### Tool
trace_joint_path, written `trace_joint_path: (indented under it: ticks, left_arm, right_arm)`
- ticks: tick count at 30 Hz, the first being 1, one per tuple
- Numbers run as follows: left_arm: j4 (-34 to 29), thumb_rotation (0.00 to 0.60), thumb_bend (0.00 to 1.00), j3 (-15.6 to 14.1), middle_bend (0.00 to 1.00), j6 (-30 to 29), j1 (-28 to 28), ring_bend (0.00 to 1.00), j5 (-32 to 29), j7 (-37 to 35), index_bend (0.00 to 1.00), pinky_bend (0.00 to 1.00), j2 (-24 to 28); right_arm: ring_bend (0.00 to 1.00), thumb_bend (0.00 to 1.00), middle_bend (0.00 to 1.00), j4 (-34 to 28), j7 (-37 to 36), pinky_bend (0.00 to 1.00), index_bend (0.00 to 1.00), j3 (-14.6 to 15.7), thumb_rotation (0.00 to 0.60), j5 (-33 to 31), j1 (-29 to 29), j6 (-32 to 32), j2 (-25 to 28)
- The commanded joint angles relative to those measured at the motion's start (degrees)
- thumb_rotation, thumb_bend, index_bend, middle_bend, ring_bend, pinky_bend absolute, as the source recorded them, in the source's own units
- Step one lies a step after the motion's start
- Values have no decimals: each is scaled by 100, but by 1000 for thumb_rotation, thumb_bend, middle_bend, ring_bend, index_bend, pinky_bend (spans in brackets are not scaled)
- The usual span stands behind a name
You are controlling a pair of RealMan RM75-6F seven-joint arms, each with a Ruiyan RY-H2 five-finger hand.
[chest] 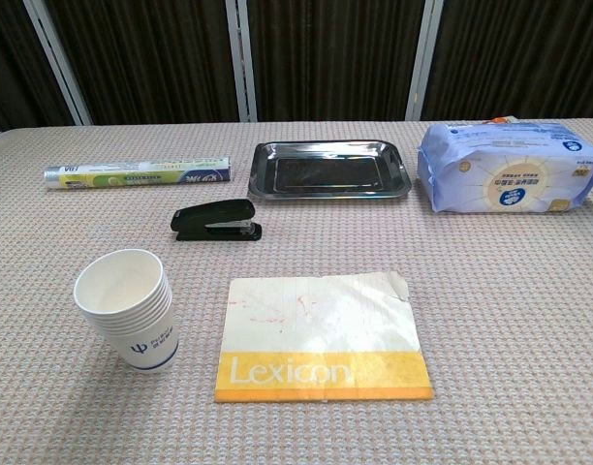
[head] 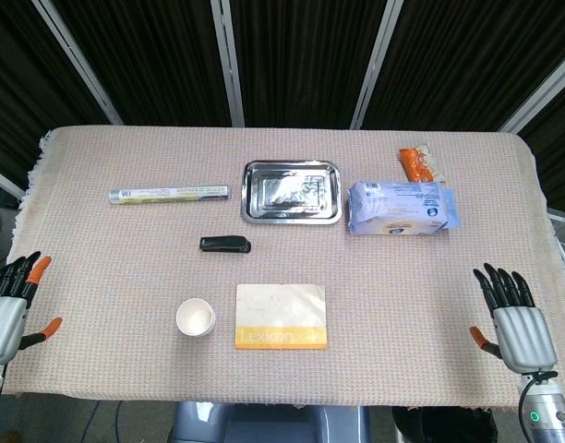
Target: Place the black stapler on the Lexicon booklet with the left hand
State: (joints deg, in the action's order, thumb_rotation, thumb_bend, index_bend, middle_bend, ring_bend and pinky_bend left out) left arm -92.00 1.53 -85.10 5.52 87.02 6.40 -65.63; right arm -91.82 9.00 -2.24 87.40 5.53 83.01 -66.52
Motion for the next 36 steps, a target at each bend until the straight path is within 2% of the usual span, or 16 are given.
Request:
trace_joint_path:
  ticks: [1,7,11,15,21,23,28,30,36]
  left_arm:
    - [1,600,195,9,0,17,3,0,-29,8,0,94,-2]
    - [71,600,201,132,10,-8,120,3,35,-34,0,153,-147]
    - [266,600,203,285,83,272,437,62,72,42,35,225,-351]
    - [466,600,210,651,164,717,918,132,-182,175,134,289,-654]
    - [1158,600,210,1110,194,1299,1545,154,-740,564,160,309,-1343]
    - [1406,600,212,1222,198,1547,1765,155,-912,468,168,318,-1595]
    - [2105,600,230,1296,202,1994,2207,158,-1091,391,177,334,-2199]
    - [2345,600,232,1300,202,2369,2419,159,-1261,339,183,336,-2471]
    - [2842,600,231,1283,207,2820,2854,163,-1309,206,199,331,-3035]
  right_arm:
    - [0,195,0,-10,0,0,0,-2,599,-8,-1,0,5]
    - [0,194,0,2,-8,0,0,-9,600,-50,19,-54,15]
    - [0,194,0,6,-74,0,0,-21,599,-49,17,-36,38]
    - [0,195,0,-19,-217,0,0,-11,598,44,-8,61,94]
    - [0,195,0,-4,-414,0,0,20,598,129,-10,78,170]
    - [0,195,0,0,-490,0,0,23,599,139,-3,66,211]
    - [0,194,0,3,-620,0,0,25,599,214,-15,139,257]
    - [0,195,0,8,-617,0,0,59,598,281,-17,147,255]
    - [0,194,0,-15,-674,0,0,105,599,382,-32,193,281]
